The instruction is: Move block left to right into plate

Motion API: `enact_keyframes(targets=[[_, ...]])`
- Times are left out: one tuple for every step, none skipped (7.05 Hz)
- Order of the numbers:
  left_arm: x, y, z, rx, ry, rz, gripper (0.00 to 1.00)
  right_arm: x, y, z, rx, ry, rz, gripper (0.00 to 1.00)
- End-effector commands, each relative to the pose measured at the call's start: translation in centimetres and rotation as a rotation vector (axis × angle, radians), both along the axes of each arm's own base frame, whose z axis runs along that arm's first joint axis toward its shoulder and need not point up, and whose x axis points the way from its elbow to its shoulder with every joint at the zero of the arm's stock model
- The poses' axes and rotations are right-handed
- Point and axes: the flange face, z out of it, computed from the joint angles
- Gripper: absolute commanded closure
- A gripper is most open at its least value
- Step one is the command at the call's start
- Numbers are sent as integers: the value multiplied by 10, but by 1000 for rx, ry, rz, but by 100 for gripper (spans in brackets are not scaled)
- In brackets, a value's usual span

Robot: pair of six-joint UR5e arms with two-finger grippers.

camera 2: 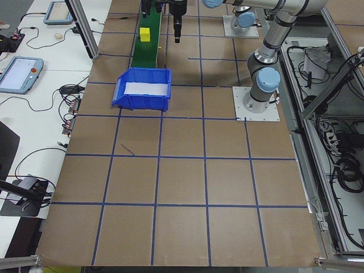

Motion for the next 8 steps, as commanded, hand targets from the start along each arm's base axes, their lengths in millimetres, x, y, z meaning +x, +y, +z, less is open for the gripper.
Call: enact_keyframes(targets=[[1,0,0,0,0,3,0,8,-1,-1,4,-9,-4,0],[1,0,0,0,0,3,0,17,0,-2,7,-10,5,0],[1,0,0,0,0,3,0,18,-1,-2,7,-10,7,0],[1,0,0,0,0,2,0,18,-1,-5,12,-12,7,0],[1,0,-1,1,0,2,0,19,-3,-10,4,-14,8,0],[1,0,0,0,0,0,0,20,-5,-15,6,-29,11,0],[1,0,0,0,0,2,0,20,-7,-20,5,-29,14,0],[1,0,0,0,0,2,0,20,-8,-24,8,-30,14,0]])
